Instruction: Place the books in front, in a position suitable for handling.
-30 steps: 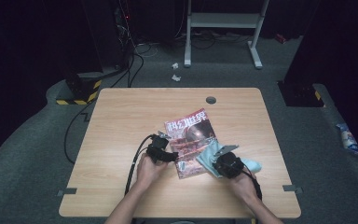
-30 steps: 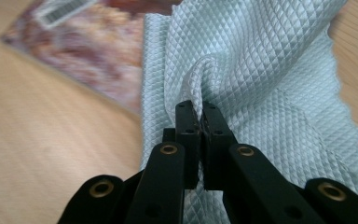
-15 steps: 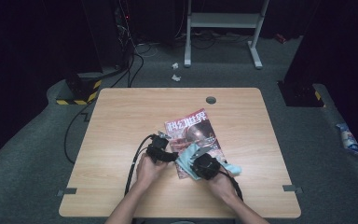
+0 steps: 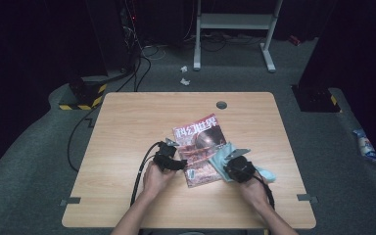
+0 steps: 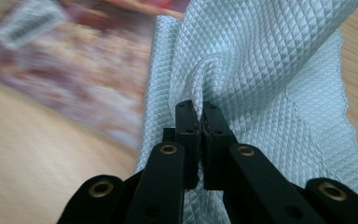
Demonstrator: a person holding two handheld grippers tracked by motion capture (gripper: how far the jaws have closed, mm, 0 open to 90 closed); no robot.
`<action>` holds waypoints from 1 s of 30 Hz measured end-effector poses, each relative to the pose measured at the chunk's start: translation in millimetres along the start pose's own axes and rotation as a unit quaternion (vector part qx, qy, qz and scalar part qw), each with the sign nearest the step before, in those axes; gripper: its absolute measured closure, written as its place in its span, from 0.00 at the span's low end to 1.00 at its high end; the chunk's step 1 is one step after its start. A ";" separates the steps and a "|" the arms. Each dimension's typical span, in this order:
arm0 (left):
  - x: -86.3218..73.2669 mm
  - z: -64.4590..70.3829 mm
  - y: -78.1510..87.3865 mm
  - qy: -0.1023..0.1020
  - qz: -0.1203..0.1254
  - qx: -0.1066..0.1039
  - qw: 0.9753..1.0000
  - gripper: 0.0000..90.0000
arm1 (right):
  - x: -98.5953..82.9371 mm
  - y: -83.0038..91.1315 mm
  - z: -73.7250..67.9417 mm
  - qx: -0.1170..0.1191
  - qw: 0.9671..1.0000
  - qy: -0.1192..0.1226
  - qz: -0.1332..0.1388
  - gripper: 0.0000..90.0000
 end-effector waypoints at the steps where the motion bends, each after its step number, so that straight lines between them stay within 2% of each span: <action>1: 0.0 0.0 0.0 0.000 0.000 0.000 1.000 0.41 | 0.0 0.0 0.0 0.000 1.000 0.000 0.000 0.97; 3: -0.1 0.8 0.0 0.002 0.000 -0.003 1.000 0.42 | -4.7 3.1 17.3 -0.010 1.000 -0.023 -0.002 0.97; 5: -0.1 0.7 0.1 0.001 0.001 -0.003 1.000 0.43 | -3.9 2.6 17.0 -0.014 1.000 -0.022 -0.004 0.97; 6: -0.1 0.7 0.1 0.001 0.001 -0.003 1.000 0.43 | -0.1 0.4 12.0 -0.029 1.000 0.001 -0.008 0.97; 8: -0.1 0.2 0.2 -0.002 0.001 -0.003 1.000 0.43 | 2.3 -1.2 6.8 -0.026 1.000 0.007 -0.009 0.97; 10: -0.2 0.0 0.3 -0.002 0.001 -0.002 1.000 0.43 | 8.9 -5.4 -7.4 -0.010 1.000 0.019 -0.008 0.97; 11: -0.2 0.1 0.2 -0.001 0.002 -0.002 1.000 0.43 | 18.0 -11.1 -28.9 0.009 0.999 0.035 -0.006 0.97; 12: -0.3 0.1 0.3 -0.002 0.002 -0.002 1.000 0.43 | 18.0 -11.1 -28.9 0.009 0.999 0.035 -0.006 0.97; 13: -0.4 0.0 0.3 -0.002 0.002 -0.002 1.000 0.43 | 21.2 -12.9 -37.0 0.015 0.999 0.043 -0.006 0.97; 14: -0.6 0.3 0.5 -0.001 0.001 -0.003 1.000 0.43 | 31.6 -18.2 -61.7 0.033 0.997 0.070 -0.003 0.97; 15: -0.6 0.3 0.5 -0.001 0.001 -0.003 1.000 0.43 | 31.6 -18.2 -61.7 0.033 0.997 0.070 -0.003 0.97; 16: -0.6 0.0 0.6 -0.002 0.001 -0.002 1.000 0.43 | 34.8 -19.9 -70.0 0.039 0.996 0.077 -0.002 0.97; 17: -0.6 0.1 0.6 -0.001 0.001 -0.002 1.000 0.43 | 39.1 -22.0 -80.3 0.046 0.995 0.091 -0.001 0.97; 18: -0.7 0.0 0.7 -0.002 0.000 -0.002 1.000 0.43 | 46.7 -25.7 -98.5 0.059 0.992 0.109 0.002 0.97; 19: -0.7 0.0 0.7 -0.002 0.000 -0.002 1.000 0.43 | 46.7 -25.7 -98.5 0.059 0.992 0.109 0.002 0.97; 22: -0.7 0.5 0.7 -0.002 0.003 -0.003 1.000 0.43 | 55.3 -30.4 -114.8 0.082 0.990 0.114 0.010 0.97; 25: -0.7 0.6 0.7 -0.002 0.002 -0.003 1.000 0.44 | 58.9 -33.3 -115.9 0.094 0.990 0.102 0.015 0.97; 26: -0.7 0.6 0.8 -0.002 0.002 -0.003 1.000 0.44 | 58.9 -33.9 -111.4 0.098 0.991 0.092 0.015 0.97; 28: -0.8 1.1 0.7 0.000 0.002 -0.004 1.000 0.44 | 58.6 -34.0 -108.8 0.095 0.991 0.092 0.016 0.97; 30: -0.8 1.5 0.8 0.003 0.002 -0.004 1.000 0.44 | 55.8 -33.1 -97.9 0.084 0.993 0.084 0.012 0.97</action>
Point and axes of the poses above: each handheld gripper's, and its own axes: y roughly backward along the jaws, x roughly out of its top, z roughly to its right, the point moved 8 cm from there along -y, roughly forward along the jaws, and after that the axes turned 1 degree about z, right-handed, at the moved point
